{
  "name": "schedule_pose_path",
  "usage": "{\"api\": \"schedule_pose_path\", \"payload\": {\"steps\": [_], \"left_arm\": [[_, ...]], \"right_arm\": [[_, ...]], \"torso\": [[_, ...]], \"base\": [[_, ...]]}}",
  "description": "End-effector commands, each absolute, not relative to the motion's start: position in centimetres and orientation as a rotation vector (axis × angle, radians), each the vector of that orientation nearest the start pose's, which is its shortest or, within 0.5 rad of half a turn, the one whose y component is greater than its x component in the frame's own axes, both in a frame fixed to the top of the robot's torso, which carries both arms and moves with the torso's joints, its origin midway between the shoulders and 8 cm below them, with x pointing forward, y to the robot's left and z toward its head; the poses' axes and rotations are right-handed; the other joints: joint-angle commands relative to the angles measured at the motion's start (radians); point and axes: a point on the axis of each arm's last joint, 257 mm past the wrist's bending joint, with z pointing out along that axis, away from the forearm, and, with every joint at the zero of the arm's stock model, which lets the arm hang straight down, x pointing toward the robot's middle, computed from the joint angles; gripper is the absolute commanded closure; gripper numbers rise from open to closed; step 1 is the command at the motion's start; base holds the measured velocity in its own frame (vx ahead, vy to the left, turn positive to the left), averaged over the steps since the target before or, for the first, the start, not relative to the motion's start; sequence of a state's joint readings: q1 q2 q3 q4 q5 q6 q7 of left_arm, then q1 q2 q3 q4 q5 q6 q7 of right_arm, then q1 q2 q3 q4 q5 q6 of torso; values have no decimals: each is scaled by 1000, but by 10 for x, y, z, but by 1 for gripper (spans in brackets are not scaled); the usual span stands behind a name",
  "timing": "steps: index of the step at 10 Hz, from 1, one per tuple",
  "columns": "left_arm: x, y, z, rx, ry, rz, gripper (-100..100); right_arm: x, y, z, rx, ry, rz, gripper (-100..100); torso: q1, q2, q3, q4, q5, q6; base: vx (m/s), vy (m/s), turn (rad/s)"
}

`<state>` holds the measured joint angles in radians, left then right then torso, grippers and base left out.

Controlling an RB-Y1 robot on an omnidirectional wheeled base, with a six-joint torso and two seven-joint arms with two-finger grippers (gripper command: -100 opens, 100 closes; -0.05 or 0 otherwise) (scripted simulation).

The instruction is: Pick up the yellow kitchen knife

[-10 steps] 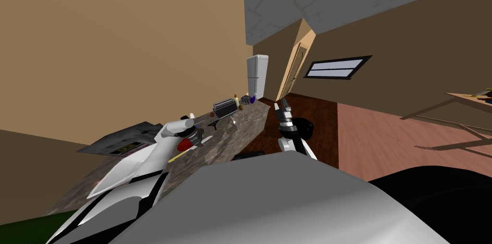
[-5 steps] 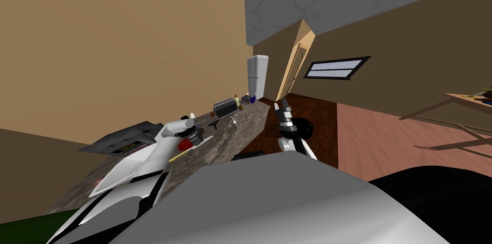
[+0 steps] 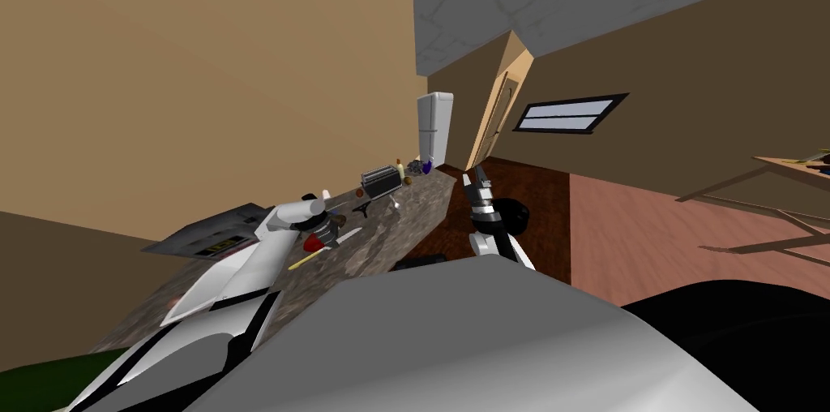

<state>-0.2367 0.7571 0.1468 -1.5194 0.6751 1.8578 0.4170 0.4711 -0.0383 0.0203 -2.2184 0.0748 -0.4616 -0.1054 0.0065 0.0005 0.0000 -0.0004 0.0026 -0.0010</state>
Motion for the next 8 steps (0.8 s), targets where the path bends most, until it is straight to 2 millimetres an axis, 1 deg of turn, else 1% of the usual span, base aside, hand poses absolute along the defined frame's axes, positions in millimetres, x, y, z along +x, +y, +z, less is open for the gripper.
{"api": "schedule_pose_path", "payload": {"steps": [1, 2, 3, 4, 5, 8], "left_arm": [[338, 457, -311, -2666, 1588, 47, 0], [342, 448, -324, -2663, 1585, 48, -100], [344, 443, -330, -2661, 1584, 49, -100], [342, 447, -326, -2664, 1586, 52, -100], [343, 447, -327, -2663, 1585, 50, 100], [344, 447, -326, -2659, 1584, 45, 100]], "right_arm": [[367, -261, -3, 690, 713, 1364, 0], [367, -261, -3, 690, 713, 1364, 0], [367, -261, -3, 690, 713, 1364, 0], [367, -261, -3, 690, 713, 1364, 0], [367, -261, -3, 690, 713, 1364, 0], [367, -261, -3, 690, 713, 1364, 0]], "torso": [[0, 0, 0, 0, 0, 0], [-1, -1, -1, 0, 0, 0], [0, -1, -1, 0, 0, 0], [1, 0, 0, 0, 0, 0], [0, -1, -1, 0, 0, 0], [0, -3, -3, -2, 1, 0]], "base": [[0, 0, 0], [-19, 33, 2], [-32, 52, -12], [-14, 23, -7], [0, 0, 0], [0, 0, 0]]}}
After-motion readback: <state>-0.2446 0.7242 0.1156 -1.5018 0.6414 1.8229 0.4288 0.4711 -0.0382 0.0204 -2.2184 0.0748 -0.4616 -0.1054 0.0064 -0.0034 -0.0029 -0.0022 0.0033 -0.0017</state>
